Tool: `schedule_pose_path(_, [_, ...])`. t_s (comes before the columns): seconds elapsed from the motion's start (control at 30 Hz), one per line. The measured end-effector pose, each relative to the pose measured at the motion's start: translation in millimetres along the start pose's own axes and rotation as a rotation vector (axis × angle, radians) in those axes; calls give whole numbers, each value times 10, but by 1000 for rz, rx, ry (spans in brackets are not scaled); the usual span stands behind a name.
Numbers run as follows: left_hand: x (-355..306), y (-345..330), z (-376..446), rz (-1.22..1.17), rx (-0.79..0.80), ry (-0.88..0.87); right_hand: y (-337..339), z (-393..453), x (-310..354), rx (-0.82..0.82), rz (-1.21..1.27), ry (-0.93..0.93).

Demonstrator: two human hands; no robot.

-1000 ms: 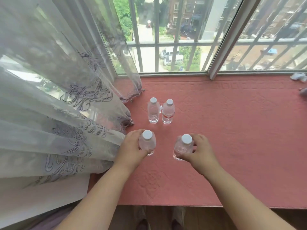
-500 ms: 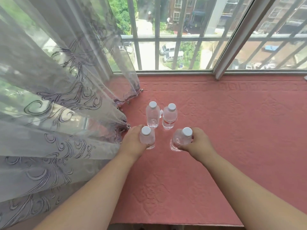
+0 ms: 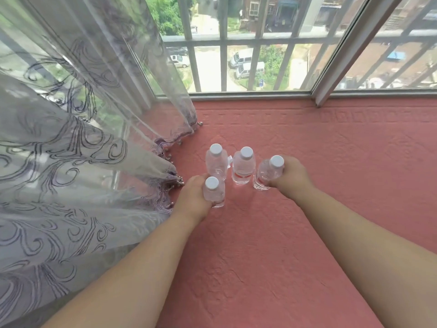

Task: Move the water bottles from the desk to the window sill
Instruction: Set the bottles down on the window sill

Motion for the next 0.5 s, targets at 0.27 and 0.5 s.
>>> schedule_pose_path(0.27, [26, -23, 25, 34, 18, 17, 42, 139, 143, 4, -36, 28])
schedule_pose_path(0.5, [-16, -9, 28, 32, 41, 43, 85, 147, 174, 0, 38, -33])
Point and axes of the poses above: each hand's wrist, its own z-axis towards the middle knuckle, its own y-axis out of the back of the hand, x = y × z, the point moved 4 cm from there along z, towards the middle knuckle, and after that the axes turned 4 degrees about -z, right-handed, at the moved point
